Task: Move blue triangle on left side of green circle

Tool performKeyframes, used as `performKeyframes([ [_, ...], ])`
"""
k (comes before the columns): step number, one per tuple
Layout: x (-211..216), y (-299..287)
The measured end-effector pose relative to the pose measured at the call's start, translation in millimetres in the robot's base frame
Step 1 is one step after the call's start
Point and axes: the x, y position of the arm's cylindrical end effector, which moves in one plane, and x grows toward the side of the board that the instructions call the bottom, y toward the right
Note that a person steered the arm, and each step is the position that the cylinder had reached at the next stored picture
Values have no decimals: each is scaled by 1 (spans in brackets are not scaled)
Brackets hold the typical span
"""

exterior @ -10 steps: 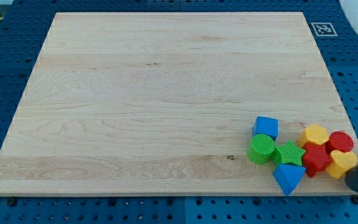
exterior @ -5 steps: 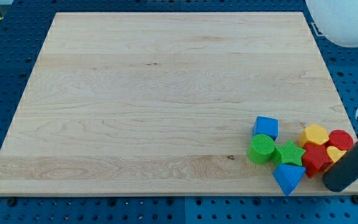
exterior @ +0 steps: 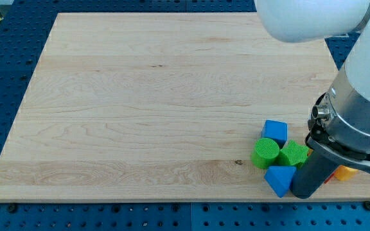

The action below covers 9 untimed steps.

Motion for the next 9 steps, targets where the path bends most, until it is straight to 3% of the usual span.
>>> performKeyframes([
  [5,1,-15],
  [9,-1,6],
])
